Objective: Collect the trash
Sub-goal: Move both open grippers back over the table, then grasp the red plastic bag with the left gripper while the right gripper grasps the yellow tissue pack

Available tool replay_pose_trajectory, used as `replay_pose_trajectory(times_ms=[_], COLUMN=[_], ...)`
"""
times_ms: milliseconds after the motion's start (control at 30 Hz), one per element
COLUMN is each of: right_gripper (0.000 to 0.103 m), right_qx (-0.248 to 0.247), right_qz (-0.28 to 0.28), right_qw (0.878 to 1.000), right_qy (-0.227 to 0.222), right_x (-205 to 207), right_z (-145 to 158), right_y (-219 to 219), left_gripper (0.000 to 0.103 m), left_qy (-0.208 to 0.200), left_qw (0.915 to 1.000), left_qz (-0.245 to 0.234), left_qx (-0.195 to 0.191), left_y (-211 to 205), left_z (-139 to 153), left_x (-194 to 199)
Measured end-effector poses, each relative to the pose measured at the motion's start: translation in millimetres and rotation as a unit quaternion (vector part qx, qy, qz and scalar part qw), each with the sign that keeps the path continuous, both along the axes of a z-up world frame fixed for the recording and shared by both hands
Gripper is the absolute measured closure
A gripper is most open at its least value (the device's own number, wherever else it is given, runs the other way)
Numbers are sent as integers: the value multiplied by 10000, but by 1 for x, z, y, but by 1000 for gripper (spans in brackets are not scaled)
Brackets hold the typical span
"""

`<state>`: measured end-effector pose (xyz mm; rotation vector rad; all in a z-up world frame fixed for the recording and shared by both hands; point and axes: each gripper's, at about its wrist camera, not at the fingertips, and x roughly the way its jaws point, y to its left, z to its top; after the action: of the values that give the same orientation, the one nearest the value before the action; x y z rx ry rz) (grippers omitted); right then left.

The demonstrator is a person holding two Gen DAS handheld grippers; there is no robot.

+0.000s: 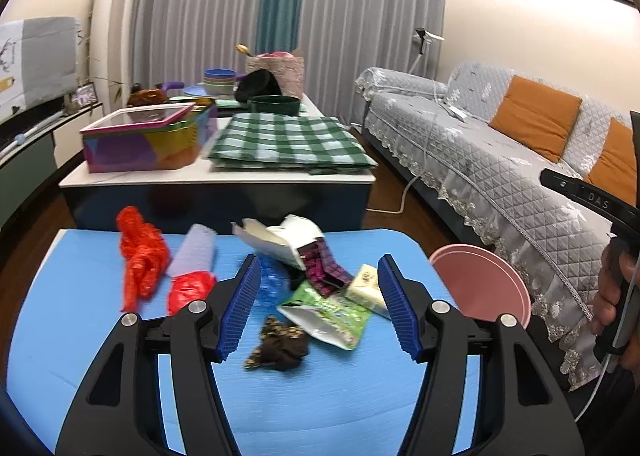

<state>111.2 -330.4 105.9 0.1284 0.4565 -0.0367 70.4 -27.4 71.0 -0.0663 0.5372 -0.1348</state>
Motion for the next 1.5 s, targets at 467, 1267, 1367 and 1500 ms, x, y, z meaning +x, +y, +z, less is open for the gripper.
replay_pose_trajectory(times_ms=[467, 1267, 1367, 1500], right_gripper=[35, 32, 29, 24], right_qx=[143, -128, -147, -248], right_qz=[520, 1494, 1588, 1732], right_qw=[9981, 9791, 9756, 9699], right_qy=[296, 1376, 1510, 1691], right_x=[8, 79, 85, 91], right_z=[-20, -110, -118, -129], right_y=[38, 106, 111, 120], left_gripper=[43, 44, 42, 33], left_qy=[397, 1087, 1244, 1381], left_qw=[9953, 9833, 9805, 9782], left_qz=[758, 1337, 1384, 1440], left_qx=[-445, -587, -624, -578], left_y=[73, 116, 119, 119], left_z=[-37, -96, -104, -112], left_x=[7, 61, 70, 80])
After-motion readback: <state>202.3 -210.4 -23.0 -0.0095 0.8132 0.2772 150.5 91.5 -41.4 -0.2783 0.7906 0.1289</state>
